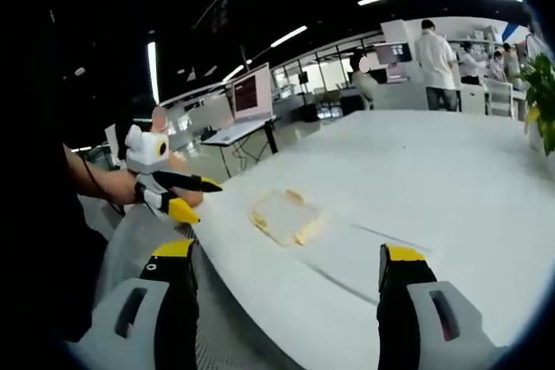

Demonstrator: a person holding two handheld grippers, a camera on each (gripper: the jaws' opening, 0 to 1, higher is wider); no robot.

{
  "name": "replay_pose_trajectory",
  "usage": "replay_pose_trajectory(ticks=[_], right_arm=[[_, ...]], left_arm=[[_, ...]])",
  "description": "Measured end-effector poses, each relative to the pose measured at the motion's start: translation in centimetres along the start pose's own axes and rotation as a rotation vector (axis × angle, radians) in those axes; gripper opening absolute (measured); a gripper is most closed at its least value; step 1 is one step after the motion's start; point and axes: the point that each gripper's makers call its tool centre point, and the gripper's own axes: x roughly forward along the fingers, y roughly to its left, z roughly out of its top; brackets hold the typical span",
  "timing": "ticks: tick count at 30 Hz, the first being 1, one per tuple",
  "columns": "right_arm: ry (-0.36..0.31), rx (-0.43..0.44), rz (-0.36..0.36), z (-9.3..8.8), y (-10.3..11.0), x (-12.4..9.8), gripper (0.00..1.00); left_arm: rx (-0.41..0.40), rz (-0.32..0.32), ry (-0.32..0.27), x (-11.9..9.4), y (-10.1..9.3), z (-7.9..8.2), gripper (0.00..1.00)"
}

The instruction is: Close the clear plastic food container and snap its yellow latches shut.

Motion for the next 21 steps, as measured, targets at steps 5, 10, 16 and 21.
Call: replay_pose_trajectory(ticks=[5, 10, 16, 21], right_arm=[[-0.008, 0.018, 0.006, 0.8, 0.6, 0.1, 0.82], [-0.037, 0.024, 0.018, 2.5, 1.3, 0.4, 0.79], [-0.034, 0.013, 0.015, 3.0, 1.8, 1.1, 0.75], [-0.021, 0.000, 0.031, 3.1, 2.5, 1.7, 0.76]], left_arm=[[-0.027, -0.064, -0.007, 0.1, -1.5, 0.8, 0.86], [-0.046, -0.089, 0.000, -0.1, -1.8, 1.1, 0.90], [-0.020, -0.091, 0.024, -0.4, -1.4, 0.9, 0.90], [-0.008, -0.087, 0.039, -0.9, -0.5, 0.6, 0.90]])
